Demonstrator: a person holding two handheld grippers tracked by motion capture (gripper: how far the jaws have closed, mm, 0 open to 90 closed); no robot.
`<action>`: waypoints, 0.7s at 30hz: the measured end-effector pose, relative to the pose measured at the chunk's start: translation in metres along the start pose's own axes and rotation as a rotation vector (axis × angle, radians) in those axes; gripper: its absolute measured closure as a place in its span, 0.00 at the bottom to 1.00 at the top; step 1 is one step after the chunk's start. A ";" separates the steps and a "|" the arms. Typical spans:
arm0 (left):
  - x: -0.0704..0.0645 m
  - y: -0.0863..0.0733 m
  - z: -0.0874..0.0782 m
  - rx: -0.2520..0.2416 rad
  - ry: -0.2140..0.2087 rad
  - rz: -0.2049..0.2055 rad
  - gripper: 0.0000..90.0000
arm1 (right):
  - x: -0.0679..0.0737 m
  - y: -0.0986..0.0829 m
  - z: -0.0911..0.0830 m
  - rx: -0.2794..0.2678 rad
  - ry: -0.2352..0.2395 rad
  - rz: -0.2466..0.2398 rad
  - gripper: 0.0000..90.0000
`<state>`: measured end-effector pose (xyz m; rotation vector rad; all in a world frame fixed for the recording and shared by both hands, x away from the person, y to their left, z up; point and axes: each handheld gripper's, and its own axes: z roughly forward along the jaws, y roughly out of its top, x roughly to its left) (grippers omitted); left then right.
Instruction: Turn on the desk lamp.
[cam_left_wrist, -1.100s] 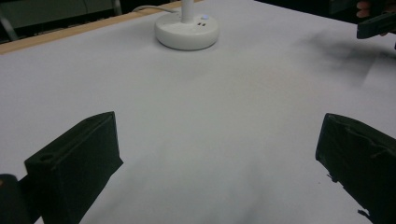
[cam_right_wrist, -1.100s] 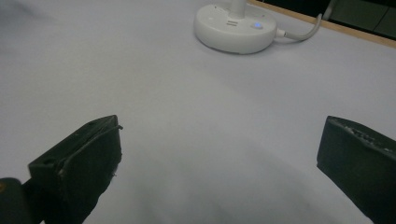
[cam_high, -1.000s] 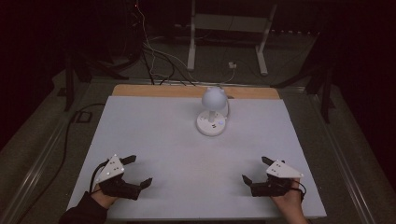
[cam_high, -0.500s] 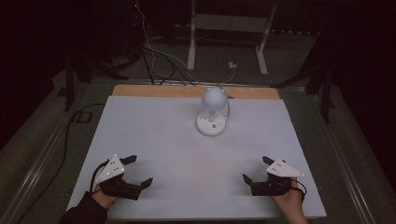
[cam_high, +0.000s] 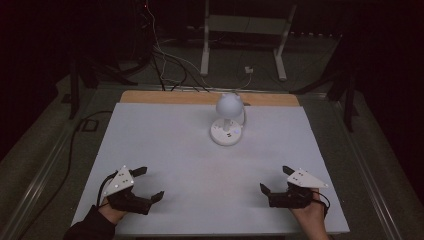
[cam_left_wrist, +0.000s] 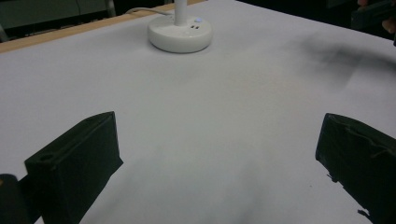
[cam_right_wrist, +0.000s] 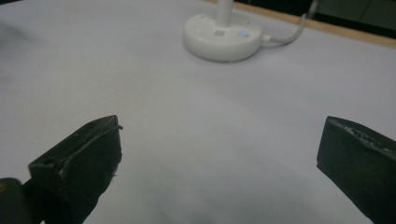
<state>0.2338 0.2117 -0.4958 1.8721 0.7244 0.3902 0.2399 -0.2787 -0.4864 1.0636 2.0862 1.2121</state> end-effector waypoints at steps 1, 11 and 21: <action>0.000 0.000 0.000 -0.001 0.000 0.001 0.00 | 0.000 0.000 0.000 0.000 0.000 0.000 0.00; 0.001 0.000 -0.001 -0.009 0.003 -0.004 0.00 | -0.001 0.018 -0.007 0.015 -0.043 0.031 0.00; 0.001 0.001 -0.001 -0.017 -0.005 -0.004 0.00 | 0.000 0.037 -0.006 0.023 -0.048 0.025 0.00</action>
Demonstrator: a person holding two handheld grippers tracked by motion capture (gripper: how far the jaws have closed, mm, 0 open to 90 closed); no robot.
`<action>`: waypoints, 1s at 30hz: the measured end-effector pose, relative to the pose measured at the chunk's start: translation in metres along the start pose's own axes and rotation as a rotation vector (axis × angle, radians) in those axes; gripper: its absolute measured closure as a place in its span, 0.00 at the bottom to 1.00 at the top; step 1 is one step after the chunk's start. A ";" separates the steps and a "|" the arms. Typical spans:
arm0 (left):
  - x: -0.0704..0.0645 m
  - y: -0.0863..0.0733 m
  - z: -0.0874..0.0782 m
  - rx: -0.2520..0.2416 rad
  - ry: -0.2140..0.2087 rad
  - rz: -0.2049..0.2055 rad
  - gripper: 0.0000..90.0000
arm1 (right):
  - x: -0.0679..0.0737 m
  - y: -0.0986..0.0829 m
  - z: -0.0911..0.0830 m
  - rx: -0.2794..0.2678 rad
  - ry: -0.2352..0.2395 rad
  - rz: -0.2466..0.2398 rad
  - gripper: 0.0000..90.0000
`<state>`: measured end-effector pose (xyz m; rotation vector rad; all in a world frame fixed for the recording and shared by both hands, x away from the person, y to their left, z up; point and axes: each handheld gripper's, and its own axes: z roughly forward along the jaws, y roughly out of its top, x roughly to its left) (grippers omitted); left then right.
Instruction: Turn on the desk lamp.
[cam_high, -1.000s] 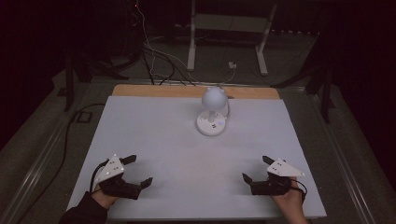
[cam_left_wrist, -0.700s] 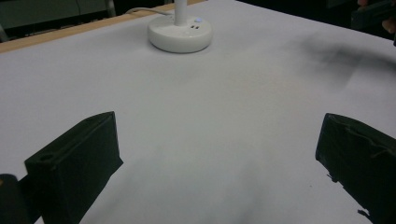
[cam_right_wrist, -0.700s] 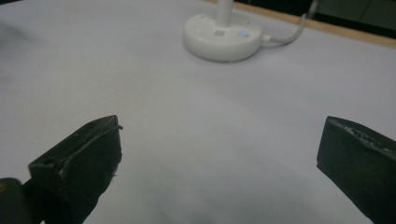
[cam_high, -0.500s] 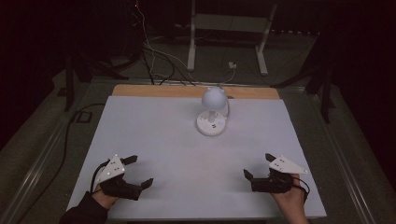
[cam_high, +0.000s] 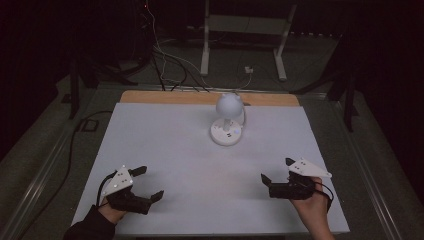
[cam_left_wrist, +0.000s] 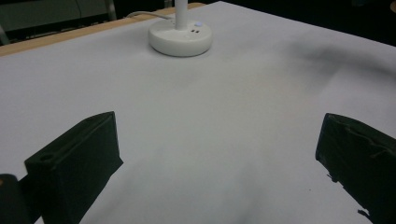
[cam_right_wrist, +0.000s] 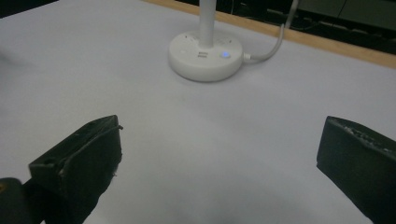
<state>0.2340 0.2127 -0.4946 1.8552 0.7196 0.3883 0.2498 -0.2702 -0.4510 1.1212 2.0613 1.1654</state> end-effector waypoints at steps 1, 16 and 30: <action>0.000 0.000 0.000 0.002 0.001 0.000 0.00 | 0.000 0.003 0.000 -0.003 -0.001 0.000 0.01; 0.000 0.000 0.000 0.000 -0.003 -0.001 0.00 | 0.007 0.037 0.009 -0.014 0.041 -0.032 0.00; 0.000 0.000 0.000 0.001 -0.006 -0.005 0.00 | 0.018 0.059 0.024 -0.045 0.061 -0.050 0.00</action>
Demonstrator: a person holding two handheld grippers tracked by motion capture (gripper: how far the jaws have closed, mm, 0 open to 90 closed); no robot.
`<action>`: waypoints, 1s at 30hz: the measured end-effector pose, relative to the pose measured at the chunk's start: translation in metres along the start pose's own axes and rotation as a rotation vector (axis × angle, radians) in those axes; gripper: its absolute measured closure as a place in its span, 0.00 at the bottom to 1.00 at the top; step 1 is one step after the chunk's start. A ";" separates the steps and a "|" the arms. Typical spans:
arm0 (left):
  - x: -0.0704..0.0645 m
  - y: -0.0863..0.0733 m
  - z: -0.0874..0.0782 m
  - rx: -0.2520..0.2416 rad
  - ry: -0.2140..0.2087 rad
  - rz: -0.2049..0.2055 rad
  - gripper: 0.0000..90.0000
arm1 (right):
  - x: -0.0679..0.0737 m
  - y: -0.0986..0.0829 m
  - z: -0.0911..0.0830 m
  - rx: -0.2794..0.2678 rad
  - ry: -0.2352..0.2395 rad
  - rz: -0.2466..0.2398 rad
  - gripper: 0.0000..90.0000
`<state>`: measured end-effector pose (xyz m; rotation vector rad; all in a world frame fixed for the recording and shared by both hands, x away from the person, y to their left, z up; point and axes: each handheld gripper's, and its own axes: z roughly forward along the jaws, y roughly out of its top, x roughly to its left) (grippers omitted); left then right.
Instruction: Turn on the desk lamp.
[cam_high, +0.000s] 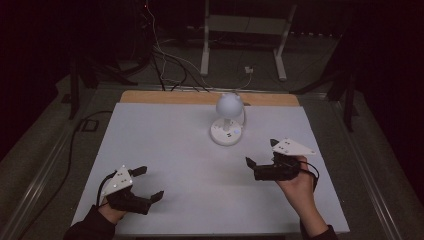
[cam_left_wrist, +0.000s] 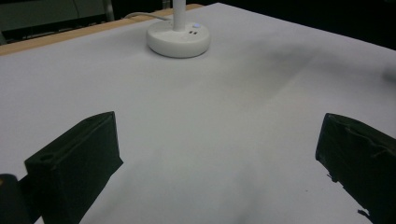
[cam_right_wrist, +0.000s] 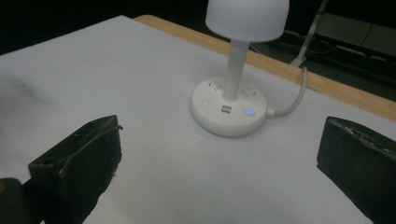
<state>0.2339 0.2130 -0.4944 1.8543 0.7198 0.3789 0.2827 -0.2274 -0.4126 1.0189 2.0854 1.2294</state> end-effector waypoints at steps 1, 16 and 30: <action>0.000 0.000 0.000 0.000 0.001 0.000 0.00 | 0.000 0.001 0.001 -0.004 -0.004 -0.004 0.00; 0.000 0.000 0.000 -0.004 -0.004 -0.003 0.00 | 0.011 0.021 0.021 -0.025 -0.013 -0.001 0.00; -0.001 0.000 0.000 -0.005 -0.004 -0.002 0.00 | 0.028 0.038 0.048 -0.056 -0.034 -0.001 0.00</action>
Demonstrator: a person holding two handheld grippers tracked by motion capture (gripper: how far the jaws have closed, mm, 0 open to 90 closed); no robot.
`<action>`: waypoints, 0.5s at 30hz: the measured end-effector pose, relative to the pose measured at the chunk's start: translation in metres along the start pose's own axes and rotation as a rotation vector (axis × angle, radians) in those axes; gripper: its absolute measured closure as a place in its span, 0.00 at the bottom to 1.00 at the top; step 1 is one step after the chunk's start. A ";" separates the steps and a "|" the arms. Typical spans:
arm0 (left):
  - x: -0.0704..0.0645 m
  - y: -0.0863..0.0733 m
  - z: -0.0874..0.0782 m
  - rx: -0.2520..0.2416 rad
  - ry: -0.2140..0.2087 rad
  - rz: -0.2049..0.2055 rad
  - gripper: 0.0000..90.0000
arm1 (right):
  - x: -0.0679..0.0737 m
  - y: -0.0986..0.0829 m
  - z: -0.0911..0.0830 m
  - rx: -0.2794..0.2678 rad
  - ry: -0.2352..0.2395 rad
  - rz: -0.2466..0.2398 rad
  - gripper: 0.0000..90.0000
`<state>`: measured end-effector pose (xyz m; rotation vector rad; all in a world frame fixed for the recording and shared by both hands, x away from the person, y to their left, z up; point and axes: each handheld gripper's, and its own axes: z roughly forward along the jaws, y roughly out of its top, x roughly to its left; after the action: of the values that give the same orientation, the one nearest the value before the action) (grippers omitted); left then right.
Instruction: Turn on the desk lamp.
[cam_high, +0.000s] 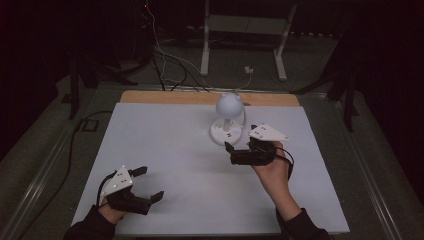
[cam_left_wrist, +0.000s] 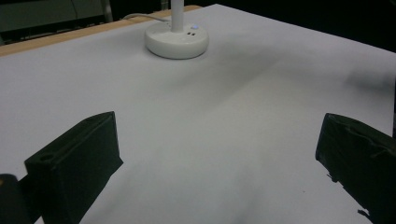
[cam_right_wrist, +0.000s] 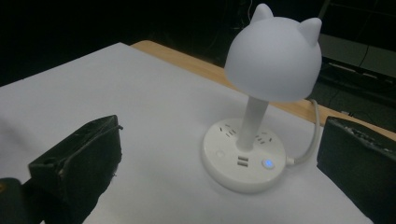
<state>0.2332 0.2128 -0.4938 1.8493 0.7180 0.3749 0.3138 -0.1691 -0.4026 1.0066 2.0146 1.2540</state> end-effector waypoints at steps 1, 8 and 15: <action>0.000 0.000 0.000 0.000 0.001 0.001 0.00 | 0.001 0.001 0.002 0.001 0.000 0.004 0.00; 0.000 0.000 0.000 -0.004 -0.003 0.001 0.00 | 0.008 0.002 0.017 -0.011 -0.009 -0.007 0.00; 0.000 0.000 0.000 -0.006 -0.004 0.001 0.00 | 0.014 0.001 0.033 -0.016 -0.031 0.005 0.00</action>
<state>0.2330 0.2127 -0.4935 1.8445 0.7121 0.3734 0.3314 -0.1417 -0.4164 1.0181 1.9762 1.2482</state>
